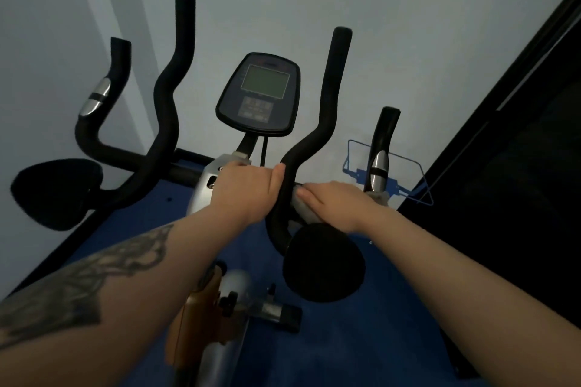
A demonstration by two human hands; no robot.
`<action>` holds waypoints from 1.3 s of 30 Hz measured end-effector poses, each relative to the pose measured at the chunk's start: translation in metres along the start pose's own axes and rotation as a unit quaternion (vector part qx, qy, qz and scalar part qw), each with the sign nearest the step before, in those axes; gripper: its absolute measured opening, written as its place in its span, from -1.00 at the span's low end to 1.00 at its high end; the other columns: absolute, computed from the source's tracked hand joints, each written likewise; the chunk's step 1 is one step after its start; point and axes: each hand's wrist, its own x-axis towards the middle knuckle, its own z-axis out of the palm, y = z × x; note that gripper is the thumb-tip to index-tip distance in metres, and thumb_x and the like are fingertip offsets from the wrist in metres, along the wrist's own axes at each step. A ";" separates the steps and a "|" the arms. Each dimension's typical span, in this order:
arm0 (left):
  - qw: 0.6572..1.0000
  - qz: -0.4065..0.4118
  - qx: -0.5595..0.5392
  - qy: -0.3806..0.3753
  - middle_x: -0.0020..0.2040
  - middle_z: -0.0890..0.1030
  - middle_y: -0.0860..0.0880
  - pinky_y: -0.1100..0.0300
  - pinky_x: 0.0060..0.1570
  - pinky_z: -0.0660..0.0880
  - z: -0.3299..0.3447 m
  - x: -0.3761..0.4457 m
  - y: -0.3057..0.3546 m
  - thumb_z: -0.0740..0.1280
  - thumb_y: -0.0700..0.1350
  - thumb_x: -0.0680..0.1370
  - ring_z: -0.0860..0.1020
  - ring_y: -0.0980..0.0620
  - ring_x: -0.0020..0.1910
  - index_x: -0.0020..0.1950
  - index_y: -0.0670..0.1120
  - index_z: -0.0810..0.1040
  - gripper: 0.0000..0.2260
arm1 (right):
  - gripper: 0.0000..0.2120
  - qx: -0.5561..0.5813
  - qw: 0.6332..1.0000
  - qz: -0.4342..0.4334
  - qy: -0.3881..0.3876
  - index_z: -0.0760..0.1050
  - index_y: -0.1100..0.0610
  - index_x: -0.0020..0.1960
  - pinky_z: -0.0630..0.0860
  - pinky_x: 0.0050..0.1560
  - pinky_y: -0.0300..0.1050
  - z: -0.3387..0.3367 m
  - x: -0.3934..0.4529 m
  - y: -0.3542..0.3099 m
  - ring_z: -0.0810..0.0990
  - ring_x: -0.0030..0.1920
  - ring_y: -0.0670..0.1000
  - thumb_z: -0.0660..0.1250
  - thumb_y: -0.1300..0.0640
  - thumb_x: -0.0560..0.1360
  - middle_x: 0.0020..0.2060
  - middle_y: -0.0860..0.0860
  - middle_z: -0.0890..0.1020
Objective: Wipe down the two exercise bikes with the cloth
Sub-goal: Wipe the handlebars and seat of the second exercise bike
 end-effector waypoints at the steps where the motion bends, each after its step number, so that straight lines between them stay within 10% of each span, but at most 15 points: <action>1: 1.000 0.001 0.005 0.001 -0.19 0.62 0.01 0.13 -0.23 0.23 0.000 -0.002 0.000 0.05 -0.12 0.66 0.57 -0.03 -0.32 0.31 -0.11 0.39 -0.74 | -0.58 0.005 1.000 -0.005 0.003 0.44 0.02 0.08 0.47 0.00 0.03 0.001 0.000 0.001 0.56 -0.06 0.07 -0.09 -0.20 0.65 -0.13 -0.01 0.55; 4: 0.997 0.008 -0.079 0.011 -0.22 0.63 -0.03 0.10 -0.16 0.39 0.002 -0.003 -0.003 0.12 -0.08 0.67 0.59 -0.06 -0.30 0.18 -0.09 0.50 -0.79 | -0.58 -0.030 0.998 -0.053 -0.004 0.41 -0.04 0.25 0.42 -0.04 -0.05 -0.006 -0.018 0.021 0.54 -0.08 0.02 -0.01 -0.25 0.61 -0.17 -0.05 0.55; 8: 0.975 -0.042 -0.219 -0.016 -0.36 0.53 0.03 0.03 -0.07 0.42 -0.005 0.000 -0.003 -0.08 0.15 0.64 0.55 -0.07 -0.28 -0.12 -0.03 0.51 -0.55 | -0.58 -0.112 0.979 -0.107 0.129 0.50 0.00 0.23 0.16 0.49 -0.04 0.006 -0.039 0.043 0.57 -0.07 -0.09 0.04 -0.21 0.62 -0.18 -0.08 0.63; 13: 0.849 -0.204 -0.480 -0.081 -0.23 0.51 0.13 0.15 -0.28 0.37 -0.020 0.028 0.001 0.19 0.10 0.61 0.52 0.07 -0.23 0.27 0.07 0.37 -0.73 | -0.78 -0.024 0.934 -0.085 0.346 0.65 0.22 -0.06 0.36 0.41 0.06 0.020 -0.033 0.048 0.60 -0.26 0.06 0.39 0.05 0.53 -0.33 0.07 0.62; 19: 0.890 -0.182 -0.411 -0.071 -0.12 0.50 -0.03 0.09 -0.37 0.28 -0.028 0.077 0.034 0.06 -0.04 0.67 0.47 -0.01 -0.28 0.16 -0.07 0.37 -0.82 | -0.67 0.221 0.768 0.160 0.580 0.52 0.13 0.25 0.46 0.09 -0.17 -0.005 -0.046 0.045 0.56 0.08 0.02 0.31 -0.02 0.57 0.03 -0.02 0.59; 22: 0.924 -0.200 -0.323 -0.049 -0.23 0.26 0.08 0.15 -0.48 0.04 -0.022 0.077 0.041 0.03 -0.12 0.67 0.19 0.16 -0.42 0.18 -0.07 0.34 -0.84 | -0.63 0.309 0.719 0.227 0.579 0.39 -0.01 0.38 0.41 0.18 -0.20 0.000 -0.047 0.042 0.48 0.21 -0.07 0.20 -0.08 0.61 0.18 -0.09 0.50; 27: 0.937 -0.183 -0.294 -0.047 -0.23 0.29 0.08 0.16 -0.48 0.05 -0.025 0.075 0.040 -0.01 -0.07 0.68 0.20 0.16 -0.42 0.19 -0.09 0.37 -0.78 | -0.40 0.367 0.801 0.276 0.383 -0.12 -0.04 0.59 0.41 0.17 -0.05 0.021 -0.016 0.026 0.46 0.26 0.07 0.05 -0.12 0.65 0.40 0.05 0.39; 39: 0.914 -0.208 -0.349 -0.009 -0.35 0.37 0.08 0.16 -0.47 0.10 -0.022 0.075 0.042 -0.03 0.10 0.67 0.28 0.15 -0.43 -0.04 -0.04 0.32 -0.73 | -0.70 0.414 0.763 0.256 0.425 0.23 -0.03 0.22 0.40 -0.24 -0.19 0.013 0.006 0.054 0.54 -0.01 -0.01 0.14 -0.18 0.61 -0.07 -0.19 0.49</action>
